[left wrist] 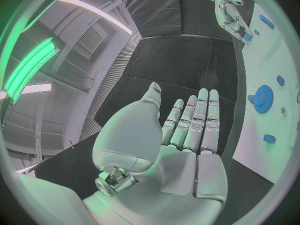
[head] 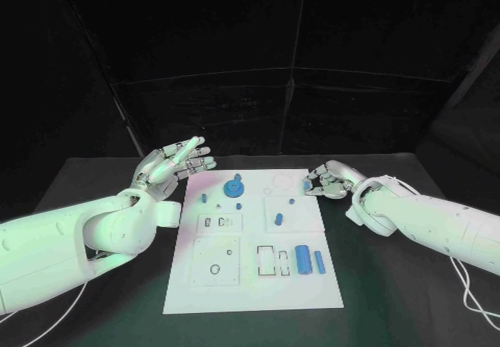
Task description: Assemble the parts on the task board
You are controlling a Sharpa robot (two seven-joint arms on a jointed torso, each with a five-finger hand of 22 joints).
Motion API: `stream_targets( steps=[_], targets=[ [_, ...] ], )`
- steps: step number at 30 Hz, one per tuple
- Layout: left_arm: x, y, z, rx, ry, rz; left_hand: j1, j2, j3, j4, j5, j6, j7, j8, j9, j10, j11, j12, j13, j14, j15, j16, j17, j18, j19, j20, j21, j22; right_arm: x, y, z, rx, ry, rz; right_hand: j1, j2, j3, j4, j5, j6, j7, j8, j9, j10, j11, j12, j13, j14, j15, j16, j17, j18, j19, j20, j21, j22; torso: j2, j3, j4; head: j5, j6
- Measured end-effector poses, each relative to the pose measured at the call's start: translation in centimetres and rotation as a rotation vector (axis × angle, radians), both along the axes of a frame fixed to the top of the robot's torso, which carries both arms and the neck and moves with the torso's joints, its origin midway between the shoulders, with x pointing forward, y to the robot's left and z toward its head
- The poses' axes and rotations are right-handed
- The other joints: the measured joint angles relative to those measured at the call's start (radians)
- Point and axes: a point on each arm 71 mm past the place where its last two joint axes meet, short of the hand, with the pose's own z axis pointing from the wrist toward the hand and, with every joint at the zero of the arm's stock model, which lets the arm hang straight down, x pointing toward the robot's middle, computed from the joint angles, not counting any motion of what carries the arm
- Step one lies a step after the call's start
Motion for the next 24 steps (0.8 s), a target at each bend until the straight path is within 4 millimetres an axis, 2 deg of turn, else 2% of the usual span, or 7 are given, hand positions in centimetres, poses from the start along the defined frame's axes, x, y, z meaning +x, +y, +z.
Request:
stream_targets(
  steps=[2, 4, 8, 15, 24],
  targets=[
    [0.00, 0.00, 0.00, 0.000, 0.000, 0.000, 0.000, 0.000, 0.000, 0.000, 0.000, 0.000, 0.000, 0.000, 0.000, 0.000, 0.000, 0.000, 0.000, 0.000, 0.000, -0.001, 0.000, 0.000, 0.001, -0.001, 0.000, 0.000, 0.00, 0.00, 0.00, 0.000, 0.000, 0.000, -0.005, 0.005, 0.010, -0.005, 0.000, 0.019, -0.006, 0.010, 0.003, 0.005, -0.005, 0.000, 0.001, 0.001, -0.002, 0.000, 0.000, 0.000, 0.000, 0.000, 0.000, 0.000, 0.000, 0.0000, 0.0000, 0.000, -0.001],
    [0.00, 0.00, -0.01, 0.000, 0.001, 0.000, 0.000, 0.000, 0.000, 0.000, 0.000, 0.000, 0.000, 0.000, 0.000, 0.000, 0.000, 0.000, 0.000, 0.000, 0.000, -0.004, 0.000, 0.000, 0.003, -0.003, 0.000, 0.000, 0.00, 0.01, 0.00, 0.001, 0.000, -0.001, -0.004, 0.005, 0.021, -0.012, -0.013, 0.043, -0.015, 0.022, 0.006, 0.010, -0.010, 0.000, 0.000, 0.002, -0.013, 0.000, 0.000, 0.000, 0.004, -0.004, 0.000, 0.001, 0.000, 0.0000, 0.0000, -0.001, -0.002],
    [0.00, 0.00, -0.01, 0.000, 0.001, -0.001, 0.000, 0.000, 0.000, 0.000, 0.000, 0.000, 0.000, 0.000, 0.000, 0.000, 0.000, 0.000, 0.000, 0.000, 0.000, -0.004, 0.000, 0.000, 0.003, -0.003, 0.000, 0.000, 0.02, 0.01, 0.04, 0.002, -0.003, -0.003, -0.005, 0.013, 0.042, -0.023, -0.037, 0.071, -0.027, 0.035, 0.007, 0.013, -0.019, 0.004, -0.001, 0.003, -0.021, 0.000, 0.000, 0.000, 0.009, -0.009, 0.000, 0.002, 0.000, 0.0000, 0.0001, -0.002, -0.002],
    [0.00, 0.00, -0.02, 0.000, 0.002, -0.001, 0.000, 0.000, 0.000, 0.000, 0.000, -0.001, 0.000, 0.000, 0.000, 0.000, 0.000, 0.000, 0.000, 0.000, 0.000, -0.004, 0.000, 0.000, 0.003, -0.003, 0.000, 0.000, 0.02, 0.13, 0.13, 0.009, -0.011, -0.006, -0.007, 0.026, 0.059, -0.034, -0.042, 0.078, -0.024, 0.049, 0.012, 0.023, -0.030, 0.009, -0.001, 0.003, -0.029, 0.000, 0.000, 0.000, 0.011, -0.018, 0.000, 0.008, 0.000, 0.0001, 0.0008, -0.002, -0.004],
    [0.00, 0.05, -0.02, 0.001, 0.002, 0.000, 0.000, 0.000, 0.000, 0.000, 0.000, -0.006, -0.002, 0.000, 0.000, 0.000, 0.000, 0.000, 0.000, 0.000, 0.000, -0.004, 0.000, 0.000, 0.003, -0.003, 0.000, -0.001, -0.51, 0.30, 0.57, 0.032, -0.030, -0.008, -0.009, 0.032, 0.070, -0.040, -0.035, 0.079, -0.024, 0.049, 0.012, 0.023, -0.030, 0.009, -0.001, 0.000, -0.032, 0.000, 0.000, 0.000, 0.014, -0.021, 0.000, 0.011, -0.001, 0.0001, 0.0012, 0.004, -0.002]
  ],
)
